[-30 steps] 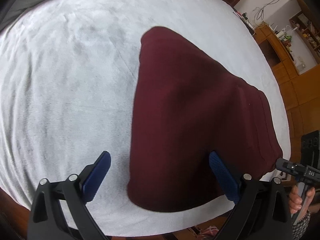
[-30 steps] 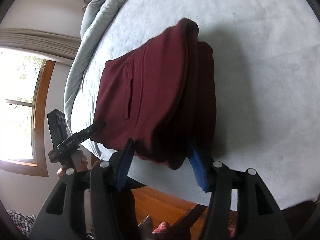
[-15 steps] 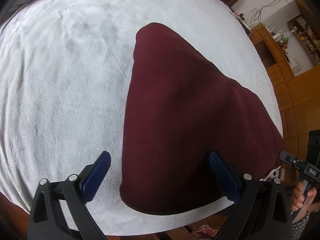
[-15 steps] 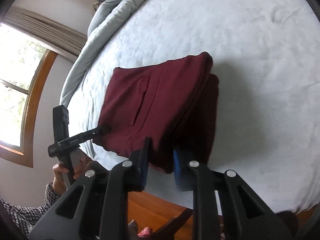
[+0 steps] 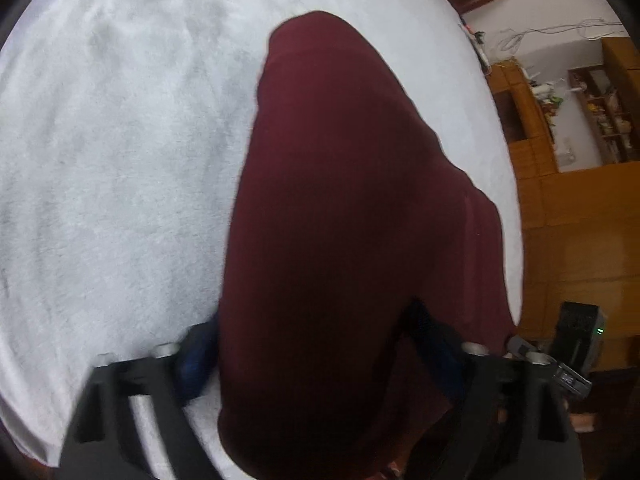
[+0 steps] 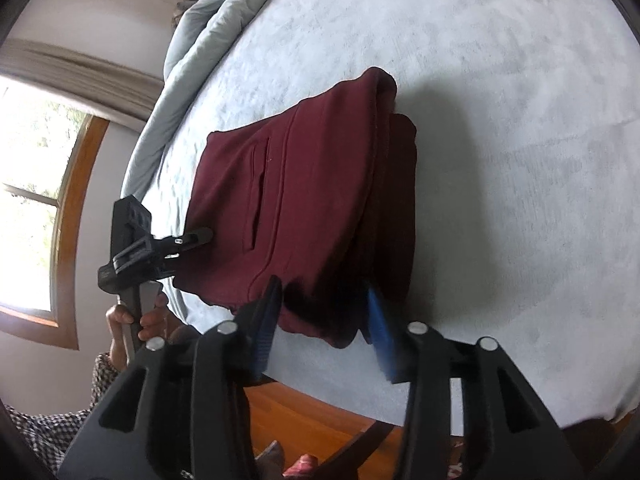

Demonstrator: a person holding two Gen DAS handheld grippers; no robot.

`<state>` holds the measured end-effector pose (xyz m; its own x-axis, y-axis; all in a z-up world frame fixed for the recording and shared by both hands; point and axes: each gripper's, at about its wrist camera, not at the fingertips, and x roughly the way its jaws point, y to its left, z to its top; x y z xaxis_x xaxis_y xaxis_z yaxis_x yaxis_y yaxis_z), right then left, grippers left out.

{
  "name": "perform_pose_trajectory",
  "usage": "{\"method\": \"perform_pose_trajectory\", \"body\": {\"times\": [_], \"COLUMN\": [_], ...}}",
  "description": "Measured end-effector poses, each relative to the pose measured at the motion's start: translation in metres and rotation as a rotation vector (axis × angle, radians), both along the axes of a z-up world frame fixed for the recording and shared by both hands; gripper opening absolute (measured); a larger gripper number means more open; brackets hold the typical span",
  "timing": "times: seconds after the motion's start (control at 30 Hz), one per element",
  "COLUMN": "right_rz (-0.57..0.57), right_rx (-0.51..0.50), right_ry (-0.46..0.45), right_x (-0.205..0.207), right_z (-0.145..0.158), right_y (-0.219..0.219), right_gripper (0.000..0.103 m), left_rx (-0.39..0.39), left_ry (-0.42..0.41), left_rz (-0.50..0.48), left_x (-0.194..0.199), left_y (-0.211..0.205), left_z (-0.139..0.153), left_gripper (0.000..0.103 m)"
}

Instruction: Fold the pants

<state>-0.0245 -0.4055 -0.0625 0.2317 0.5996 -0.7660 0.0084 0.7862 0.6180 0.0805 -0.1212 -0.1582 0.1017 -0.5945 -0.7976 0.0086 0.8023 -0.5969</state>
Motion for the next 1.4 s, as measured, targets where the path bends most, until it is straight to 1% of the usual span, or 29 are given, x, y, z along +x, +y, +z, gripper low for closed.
{"method": "perform_pose_trajectory", "body": {"times": [0.07,0.1,0.17,0.23,0.3,0.37,0.4,0.47,0.5,0.53,0.57,0.6,0.63,0.67,0.7,0.73,0.77,0.8,0.83,0.9,0.97,1.03,1.2,1.23,1.27,1.33,1.4], "right_rz": [-0.004,-0.004,-0.006,-0.003,-0.004,-0.002,0.0,-0.004,0.003,0.007,0.009,0.011,0.015,0.016,0.011,0.008,0.003,-0.004,-0.01,-0.013,-0.021,-0.028,-0.047,-0.05,-0.05,-0.048,-0.036], "right_rx": [0.011,0.021,0.033,0.032,0.012,0.012,0.017,0.012,0.005,-0.002,-0.012,-0.023,-0.032,-0.039,-0.04,-0.038,-0.032,-0.034,-0.037,-0.033,-0.024,0.002,0.071,0.098,0.12,0.151,0.161], "right_ry": [0.007,0.016,0.032,0.038,0.05,0.061,0.068,0.057,0.052,0.048,0.043,0.036,0.024,0.005,-0.01,-0.018,-0.025,-0.029,-0.033,-0.028,-0.013,0.01,0.07,0.086,0.095,0.115,0.125], "right_x": [0.0,0.0,0.001,0.001,0.002,0.004,0.004,0.003,0.004,0.007,0.008,0.007,0.008,0.009,0.01,0.011,0.014,0.017,0.021,0.028,0.034,0.04,0.05,0.052,0.052,0.054,0.056], "right_z": [-0.003,-0.005,-0.008,-0.008,-0.011,-0.018,-0.022,-0.021,-0.018,-0.015,-0.011,-0.008,-0.004,0.002,0.007,0.01,0.013,0.014,0.013,0.007,-0.002,-0.012,-0.039,-0.046,-0.049,-0.057,-0.062], "right_y": [-0.001,0.001,0.005,0.008,0.01,0.013,0.014,0.014,0.015,0.018,0.017,0.016,0.016,0.014,0.012,0.009,0.006,0.002,-0.001,-0.005,-0.009,-0.013,-0.018,-0.019,-0.021,-0.019,-0.016], "right_gripper": [0.043,0.043,0.043,0.044,0.044,0.046,0.046,0.046,0.049,0.051,0.057,0.061,0.063,0.069,0.073,0.076,0.082,0.086,0.087,0.09,0.09,0.09,0.09,0.09,0.09,0.09,0.091], "left_rx": [0.046,0.062,0.057,0.051,0.075,0.115,0.106,0.095,0.102,0.109,0.114,0.127,0.138,0.15,0.16,0.159,0.151,0.133,0.129,0.149,0.141,0.113,0.057,0.046,0.038,0.009,-0.012], "left_ry": [-0.021,-0.034,-0.04,-0.057,-0.061,-0.047,-0.039,-0.048,-0.059,-0.06,-0.055,-0.054,-0.062,-0.074,-0.086,-0.089,-0.086,-0.077,-0.067,-0.038,-0.022,-0.014,-0.008,-0.005,0.0,0.011,0.018], "left_rz": [-0.018,-0.02,0.008,0.025,0.017,0.009,0.021,0.014,-0.001,-0.002,-0.001,-0.008,-0.012,-0.017,-0.02,-0.02,-0.02,-0.017,-0.014,-0.004,0.003,-0.003,-0.061,-0.07,-0.076,-0.087,-0.091], "left_x": [-0.002,-0.004,-0.007,-0.015,-0.017,-0.016,-0.015,-0.015,-0.015,-0.016,-0.016,-0.016,-0.016,-0.013,-0.01,-0.011,-0.009,-0.006,-0.005,0.006,0.01,0.015,0.019,0.023,0.021,0.027,0.03], "left_y": [-0.003,-0.005,-0.001,0.002,0.0,-0.003,-0.002,-0.002,-0.004,-0.003,-0.005,-0.006,-0.009,-0.007,-0.008,-0.006,-0.005,-0.004,-0.003,0.002,0.002,0.0,-0.008,-0.012,-0.006,-0.013,-0.011], "left_z": [0.002,0.004,0.011,0.022,0.02,0.003,-0.005,-0.001,0.003,0.005,0.008,0.012,0.014,0.017,0.021,0.024,0.024,0.025,0.023,0.017,0.012,0.01,0.002,0.001,-0.002,-0.002,-0.006], "left_gripper": [0.068,0.064,0.048,0.045,0.045,0.05,0.051,0.054,0.057,0.062,0.071,0.075,0.079,0.085,0.087,0.09,0.095,0.097,0.098,0.098,0.098,0.099,0.099,0.099,0.099,0.099,0.099]}}
